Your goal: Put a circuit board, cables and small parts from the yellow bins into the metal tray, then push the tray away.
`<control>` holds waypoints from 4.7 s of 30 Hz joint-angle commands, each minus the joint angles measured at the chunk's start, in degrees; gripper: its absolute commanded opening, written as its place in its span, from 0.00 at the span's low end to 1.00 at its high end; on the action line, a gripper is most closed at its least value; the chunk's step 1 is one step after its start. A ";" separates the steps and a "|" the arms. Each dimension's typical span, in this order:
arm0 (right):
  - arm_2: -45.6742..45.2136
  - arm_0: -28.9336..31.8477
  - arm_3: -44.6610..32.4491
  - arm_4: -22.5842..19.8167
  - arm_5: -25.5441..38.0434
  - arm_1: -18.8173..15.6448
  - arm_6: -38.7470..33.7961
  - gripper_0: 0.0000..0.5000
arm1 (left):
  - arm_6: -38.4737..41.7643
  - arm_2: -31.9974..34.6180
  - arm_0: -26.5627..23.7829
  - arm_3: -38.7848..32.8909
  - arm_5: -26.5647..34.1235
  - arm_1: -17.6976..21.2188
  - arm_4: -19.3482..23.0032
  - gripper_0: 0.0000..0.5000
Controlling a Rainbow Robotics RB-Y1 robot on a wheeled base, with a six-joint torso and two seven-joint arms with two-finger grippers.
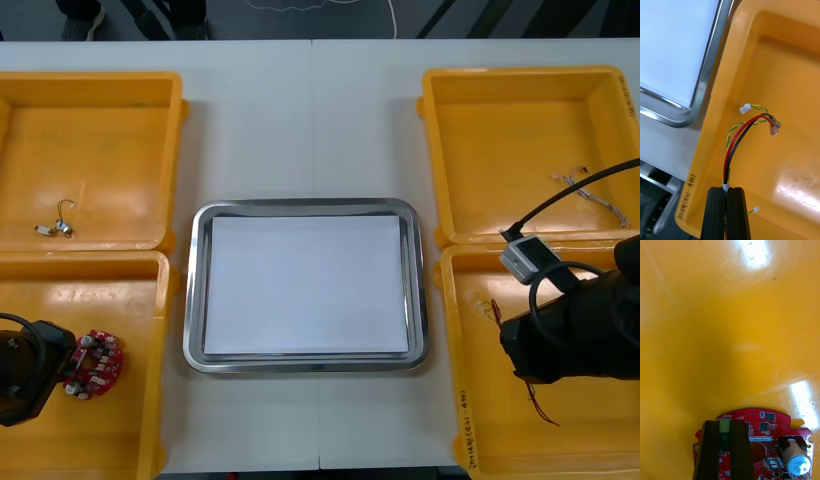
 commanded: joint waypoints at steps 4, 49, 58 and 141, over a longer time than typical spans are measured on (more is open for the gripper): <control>5.57 -4.76 -1.61 2.72 0.55 1.63 -8.44 0.00 | -4.73 -0.78 1.20 -0.45 -0.52 -0.94 -0.69 0.00; 8.38 -12.75 4.10 8.08 8.64 8.05 -16.26 0.00 | -12.20 8.54 -17.43 -19.69 23.52 19.98 28.05 0.00; 8.38 -12.75 4.19 8.08 8.64 8.05 -16.35 0.00 | -14.49 0.37 -26.31 -19.69 23.52 23.23 32.62 0.00; 8.30 -12.58 4.10 8.61 8.37 7.78 -15.64 0.00 | -39.98 -40.68 -39.06 9.49 14.42 -5.51 -8.07 0.00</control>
